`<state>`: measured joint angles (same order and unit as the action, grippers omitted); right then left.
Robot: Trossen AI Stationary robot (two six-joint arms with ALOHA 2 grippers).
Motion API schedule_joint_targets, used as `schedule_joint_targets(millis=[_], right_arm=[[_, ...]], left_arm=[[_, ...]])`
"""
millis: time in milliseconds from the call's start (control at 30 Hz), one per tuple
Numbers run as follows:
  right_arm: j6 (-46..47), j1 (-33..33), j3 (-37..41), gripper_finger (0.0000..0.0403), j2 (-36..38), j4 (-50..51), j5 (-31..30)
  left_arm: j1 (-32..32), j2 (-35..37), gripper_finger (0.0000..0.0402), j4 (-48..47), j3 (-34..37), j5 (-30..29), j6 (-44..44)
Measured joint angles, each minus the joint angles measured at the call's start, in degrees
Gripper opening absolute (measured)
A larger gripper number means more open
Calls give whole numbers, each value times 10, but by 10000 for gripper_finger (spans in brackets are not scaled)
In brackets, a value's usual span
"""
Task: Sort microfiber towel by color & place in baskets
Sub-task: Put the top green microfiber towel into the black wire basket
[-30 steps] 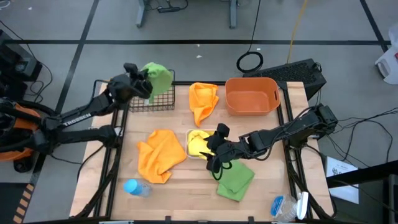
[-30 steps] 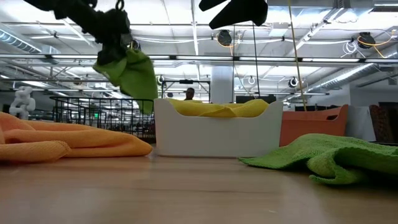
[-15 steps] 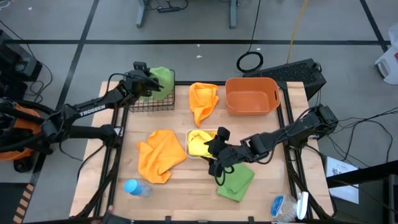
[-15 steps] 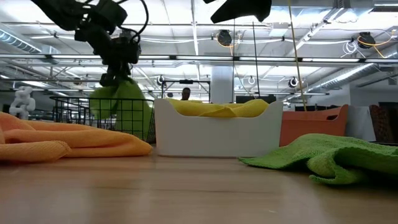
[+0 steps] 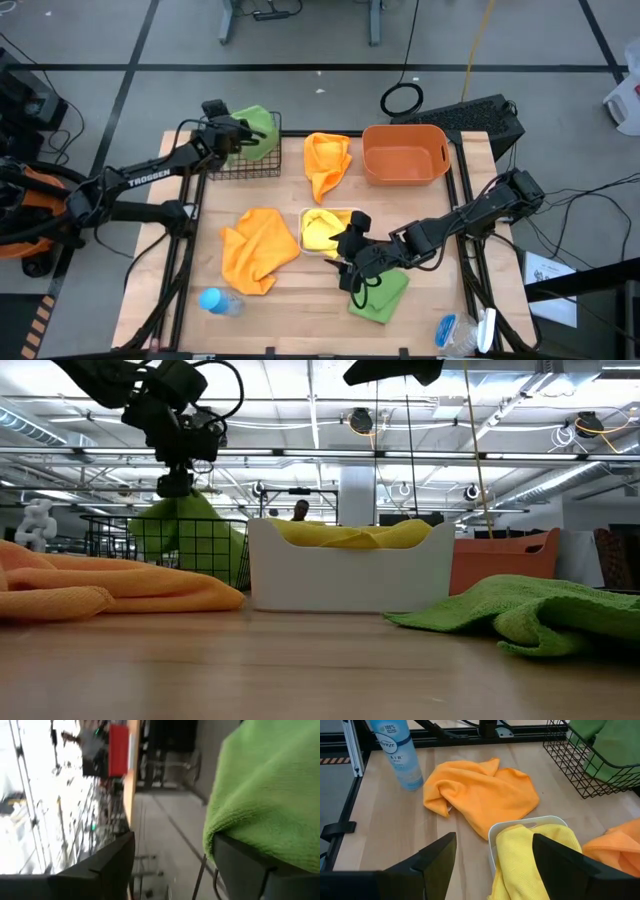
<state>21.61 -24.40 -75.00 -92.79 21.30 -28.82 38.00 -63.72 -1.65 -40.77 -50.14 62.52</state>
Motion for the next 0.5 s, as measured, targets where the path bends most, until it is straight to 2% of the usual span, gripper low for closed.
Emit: schedule_joint_targets(millis=[100, 167, 400, 500], right_arm=[[0, -1, 0, 253, 0, 0, 0], [0, -1, 0, 253, 0, 0, 0], [0, -1, 0, 254, 0, 0, 0], [1, -1, 0, 254, 0, 0, 0]], left_arm=[[-13, 0, 283, -37, 0, -57, -38], [-19, 0, 289, -64, 0, -58, -64], [-21, 0, 291, -92, 0, 18, -148], [-21, 0, 291, -111, 0, 20, -167]])
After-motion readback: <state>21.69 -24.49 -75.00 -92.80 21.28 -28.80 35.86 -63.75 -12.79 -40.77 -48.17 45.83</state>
